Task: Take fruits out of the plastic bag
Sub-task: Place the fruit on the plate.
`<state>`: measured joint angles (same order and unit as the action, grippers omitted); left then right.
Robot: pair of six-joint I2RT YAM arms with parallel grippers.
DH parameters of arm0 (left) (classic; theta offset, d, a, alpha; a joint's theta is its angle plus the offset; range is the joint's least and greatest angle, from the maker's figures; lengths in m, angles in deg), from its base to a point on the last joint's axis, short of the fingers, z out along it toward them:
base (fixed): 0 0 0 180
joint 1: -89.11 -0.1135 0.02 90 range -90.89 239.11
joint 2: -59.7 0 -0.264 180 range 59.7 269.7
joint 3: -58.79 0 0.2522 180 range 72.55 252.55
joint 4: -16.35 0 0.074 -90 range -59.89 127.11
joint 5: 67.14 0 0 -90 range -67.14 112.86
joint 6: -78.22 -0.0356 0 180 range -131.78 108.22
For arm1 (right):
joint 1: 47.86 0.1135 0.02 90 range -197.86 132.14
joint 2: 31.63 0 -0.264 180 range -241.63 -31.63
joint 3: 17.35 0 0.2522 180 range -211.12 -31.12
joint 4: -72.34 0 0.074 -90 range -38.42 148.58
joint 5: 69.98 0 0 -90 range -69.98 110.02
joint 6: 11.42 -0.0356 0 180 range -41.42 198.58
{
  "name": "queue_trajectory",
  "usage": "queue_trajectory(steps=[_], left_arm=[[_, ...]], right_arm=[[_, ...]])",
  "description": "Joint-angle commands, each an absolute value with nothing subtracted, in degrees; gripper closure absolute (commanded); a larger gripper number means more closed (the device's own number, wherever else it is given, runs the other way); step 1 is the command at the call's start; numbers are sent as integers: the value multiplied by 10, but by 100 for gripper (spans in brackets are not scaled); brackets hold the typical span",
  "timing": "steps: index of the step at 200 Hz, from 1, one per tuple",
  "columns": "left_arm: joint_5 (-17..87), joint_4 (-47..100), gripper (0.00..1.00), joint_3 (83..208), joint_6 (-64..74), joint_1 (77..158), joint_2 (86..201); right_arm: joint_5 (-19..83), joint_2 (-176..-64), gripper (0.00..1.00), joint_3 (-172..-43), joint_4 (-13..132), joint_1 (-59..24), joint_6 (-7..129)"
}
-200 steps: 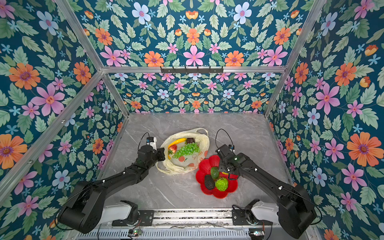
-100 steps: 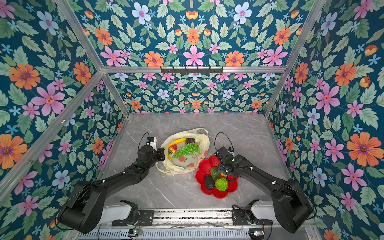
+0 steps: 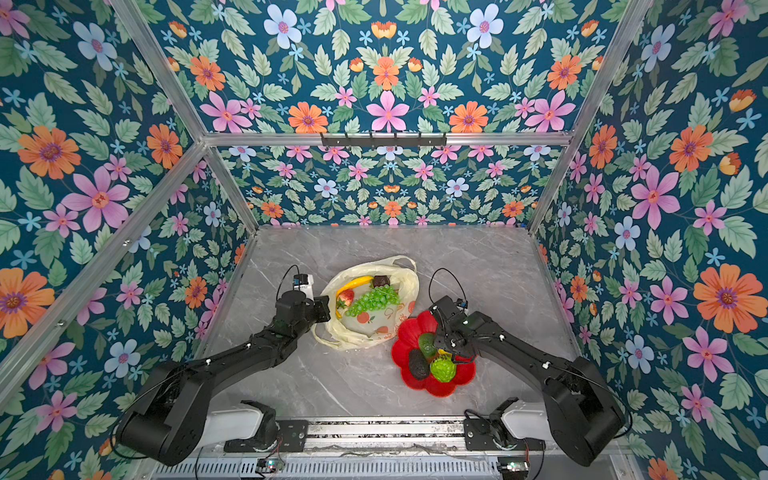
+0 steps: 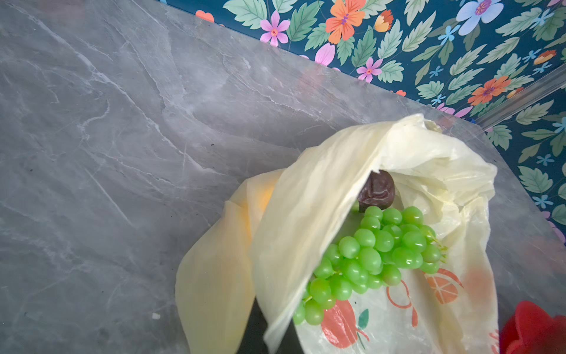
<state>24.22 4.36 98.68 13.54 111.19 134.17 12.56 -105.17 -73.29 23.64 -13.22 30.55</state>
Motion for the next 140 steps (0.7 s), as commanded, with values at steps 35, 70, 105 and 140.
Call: queue_trajectory(steps=[35, 70, 105, 140], left_arm=[[243, 36, 100, 990, 134, 1111, 1345], [242, 36, 100, 991, 134, 1111, 1345], [243, 35, 100, 991, 134, 1112, 1347], [244, 35, 100, 992, 133, 1111, 1349]], right_arm=[[128, -1063, 35, -738, 223, -123, 289], [125, -1068, 30, -746, 219, -121, 292], [124, -1068, 27, -748, 214, -121, 294], [119, -1061, 24, -756, 204, -121, 298]])
